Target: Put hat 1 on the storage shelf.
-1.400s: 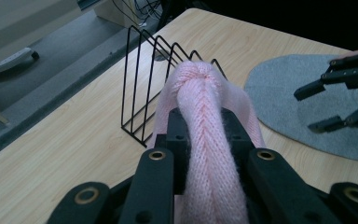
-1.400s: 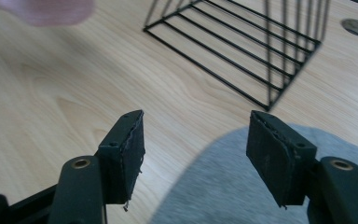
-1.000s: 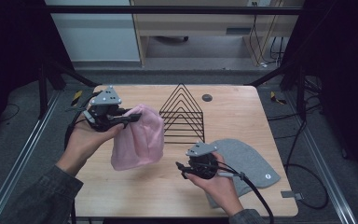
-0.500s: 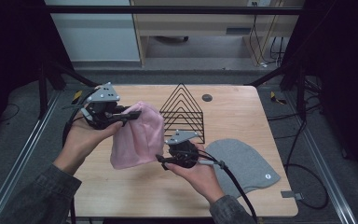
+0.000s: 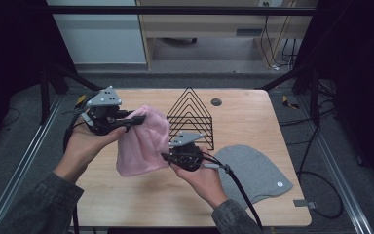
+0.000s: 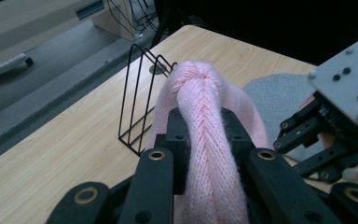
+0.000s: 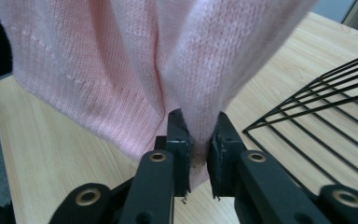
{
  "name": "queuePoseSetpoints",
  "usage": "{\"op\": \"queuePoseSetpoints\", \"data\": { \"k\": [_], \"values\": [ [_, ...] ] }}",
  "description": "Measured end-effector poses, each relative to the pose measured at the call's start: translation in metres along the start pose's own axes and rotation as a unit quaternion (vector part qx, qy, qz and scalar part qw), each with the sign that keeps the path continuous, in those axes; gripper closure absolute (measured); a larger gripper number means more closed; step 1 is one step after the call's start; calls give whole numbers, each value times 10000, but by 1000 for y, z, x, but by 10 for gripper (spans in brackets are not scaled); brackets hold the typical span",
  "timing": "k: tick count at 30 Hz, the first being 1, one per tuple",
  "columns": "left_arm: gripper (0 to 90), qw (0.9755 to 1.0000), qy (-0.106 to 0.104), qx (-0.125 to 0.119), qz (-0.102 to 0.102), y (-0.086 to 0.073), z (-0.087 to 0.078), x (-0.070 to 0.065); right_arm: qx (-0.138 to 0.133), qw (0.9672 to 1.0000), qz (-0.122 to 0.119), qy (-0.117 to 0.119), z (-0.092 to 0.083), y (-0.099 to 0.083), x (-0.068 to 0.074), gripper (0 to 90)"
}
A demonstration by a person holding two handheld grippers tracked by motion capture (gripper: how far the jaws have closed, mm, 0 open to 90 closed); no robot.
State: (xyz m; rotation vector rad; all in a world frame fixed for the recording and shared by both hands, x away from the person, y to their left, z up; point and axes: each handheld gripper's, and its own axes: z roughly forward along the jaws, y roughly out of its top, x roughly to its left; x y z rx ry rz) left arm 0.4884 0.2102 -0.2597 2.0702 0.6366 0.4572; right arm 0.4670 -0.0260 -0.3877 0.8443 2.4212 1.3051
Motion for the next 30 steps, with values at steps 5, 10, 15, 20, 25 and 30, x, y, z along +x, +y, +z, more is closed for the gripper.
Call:
{"op": "queuePoseSetpoints", "data": {
  "k": [5, 10, 15, 20, 25, 30],
  "values": [
    [765, 9999, -11, -82, -68, -2, -3, 7, 7, 10000, -85, -38, -16, 6, -11, 825],
    [763, 9997, 59, -236, -85, 6, -8, 14, 0, 9996, -269, -68, -31, 21, -24, 825],
    [762, 9983, 128, -550, -152, 22, -13, 24, -78, 9989, -453, -127, -41, 45, -35, 823],
    [761, 9964, 239, -781, -229, 40, -16, 38, -193, 9982, -526, -201, -48, 72, -48, 823],
    [760, 9949, 349, -912, -248, 54, -11, 52, -355, 9979, -477, -256, -47, 93, -70, 823],
    [760, 9939, 388, -963, -361, 64, -3, 63, -432, 9978, -416, -295, -42, 100, -85, 822]
  ]
}}
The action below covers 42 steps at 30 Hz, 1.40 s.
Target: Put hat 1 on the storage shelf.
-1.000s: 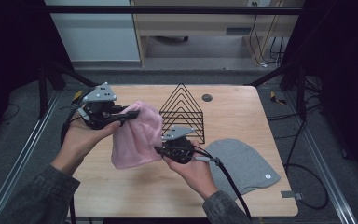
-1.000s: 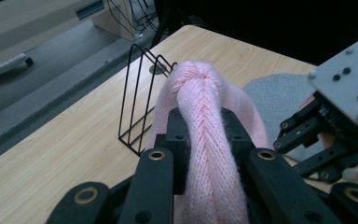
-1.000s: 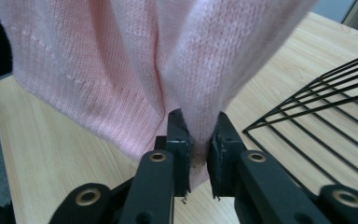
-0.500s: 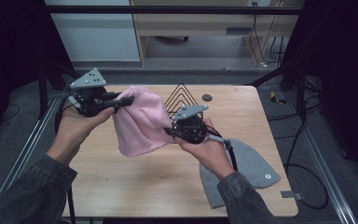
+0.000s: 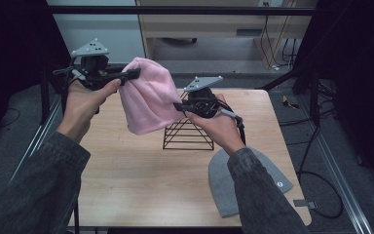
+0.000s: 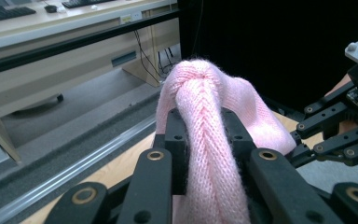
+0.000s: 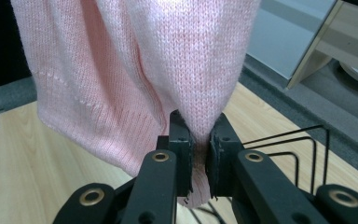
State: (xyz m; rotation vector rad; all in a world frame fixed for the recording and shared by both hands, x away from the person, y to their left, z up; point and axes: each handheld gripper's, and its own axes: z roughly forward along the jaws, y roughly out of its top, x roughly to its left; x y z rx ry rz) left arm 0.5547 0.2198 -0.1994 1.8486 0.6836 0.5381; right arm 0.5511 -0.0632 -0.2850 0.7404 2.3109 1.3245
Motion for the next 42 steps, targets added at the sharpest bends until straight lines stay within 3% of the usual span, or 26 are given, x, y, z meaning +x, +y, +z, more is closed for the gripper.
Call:
{"op": "queuePoseSetpoints", "data": {
  "k": [5, 11, 20, 38, 42],
  "values": [
    [759, 9999, -22, -130, 57, 10, 11, 3, -80, 9999, 63, -65, 2, 2, -8, 822],
    [759, 9995, -75, -280, 119, 17, 32, 6, -272, 9989, 183, -339, 1, -2, -26, 822],
    [758, 9995, -137, -250, 124, 9, 64, 6, -29, 9983, 24, -588, 6, -18, -38, 821],
    [755, 9991, -269, -298, 123, 3, 87, 0, -20, 9970, 143, -764, 9, -42, -47, 822],
    [755, 9990, -325, -290, 136, 0, 92, -6, 32, 9968, 66, -801, 7, -48, -45, 822]
  ]
}}
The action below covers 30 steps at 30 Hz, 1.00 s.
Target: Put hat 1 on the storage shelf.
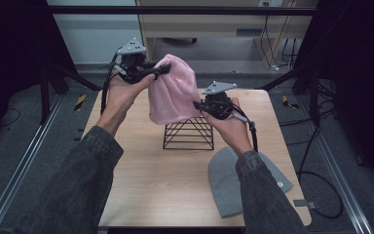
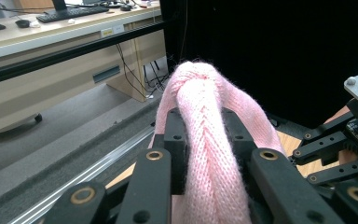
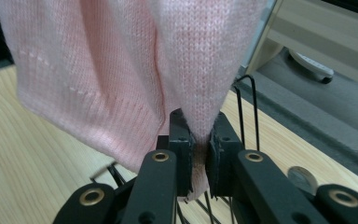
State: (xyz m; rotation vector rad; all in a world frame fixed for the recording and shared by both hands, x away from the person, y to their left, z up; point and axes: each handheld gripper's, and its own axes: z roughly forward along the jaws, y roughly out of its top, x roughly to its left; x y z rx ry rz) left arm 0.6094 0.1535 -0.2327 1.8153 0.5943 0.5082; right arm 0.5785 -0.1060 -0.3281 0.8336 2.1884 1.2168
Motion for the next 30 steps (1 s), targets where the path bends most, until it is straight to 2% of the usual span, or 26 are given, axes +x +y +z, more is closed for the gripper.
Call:
{"op": "queuePoseSetpoints", "data": {
  "k": [1, 9, 24, 30],
  "values": [
    [755, 10000, -18, -5, -4, 0, 1, -1, 18, 10000, -70, -33, -1, -1, 0, 823],
    [751, 9999, -125, 44, 58, -3, 11, -12, 46, 9999, -25, -94, -8, -14, -5, 823],
    [742, 9995, -227, 196, 57, -13, 24, -16, 232, 9996, -19, -181, -8, -32, -9, 827],
    [737, 9993, -261, 257, 85, -16, 27, -18, 251, 9995, 67, -189, -6, -40, -11, 827]
  ]
}}
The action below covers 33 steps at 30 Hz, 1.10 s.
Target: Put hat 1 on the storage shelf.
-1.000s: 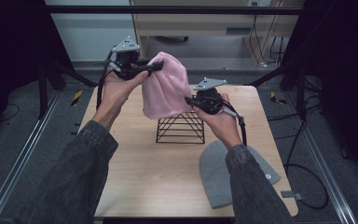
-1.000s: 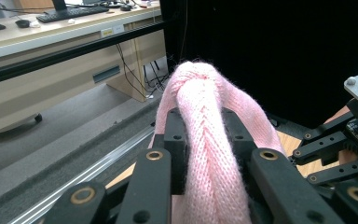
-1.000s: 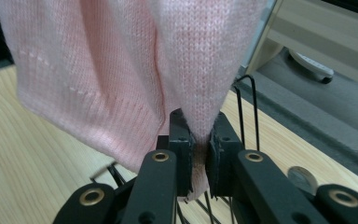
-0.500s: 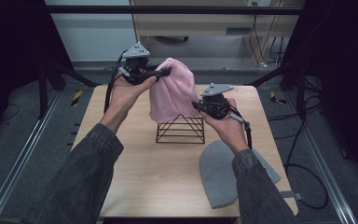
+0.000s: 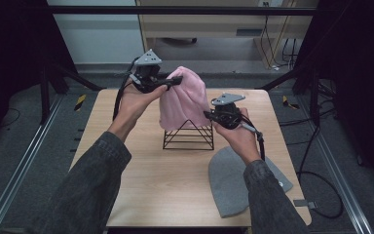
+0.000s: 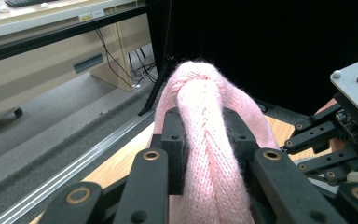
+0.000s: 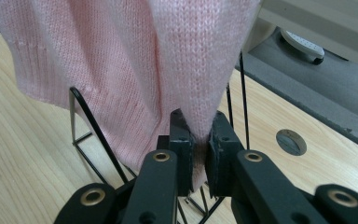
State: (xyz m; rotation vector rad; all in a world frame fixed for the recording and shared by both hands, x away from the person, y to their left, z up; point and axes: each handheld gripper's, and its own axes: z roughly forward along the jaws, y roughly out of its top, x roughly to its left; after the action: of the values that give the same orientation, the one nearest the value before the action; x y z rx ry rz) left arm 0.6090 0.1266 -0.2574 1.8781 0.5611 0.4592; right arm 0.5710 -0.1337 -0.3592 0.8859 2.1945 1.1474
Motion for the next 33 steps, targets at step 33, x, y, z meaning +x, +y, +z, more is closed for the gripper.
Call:
{"op": "queuePoseSetpoints", "data": {
  "k": [33],
  "values": [
    [723, 9993, -273, 242, 2, -26, 11, -14, 328, 9995, 27, 28, 9, -29, 1, 827]
  ]
}}
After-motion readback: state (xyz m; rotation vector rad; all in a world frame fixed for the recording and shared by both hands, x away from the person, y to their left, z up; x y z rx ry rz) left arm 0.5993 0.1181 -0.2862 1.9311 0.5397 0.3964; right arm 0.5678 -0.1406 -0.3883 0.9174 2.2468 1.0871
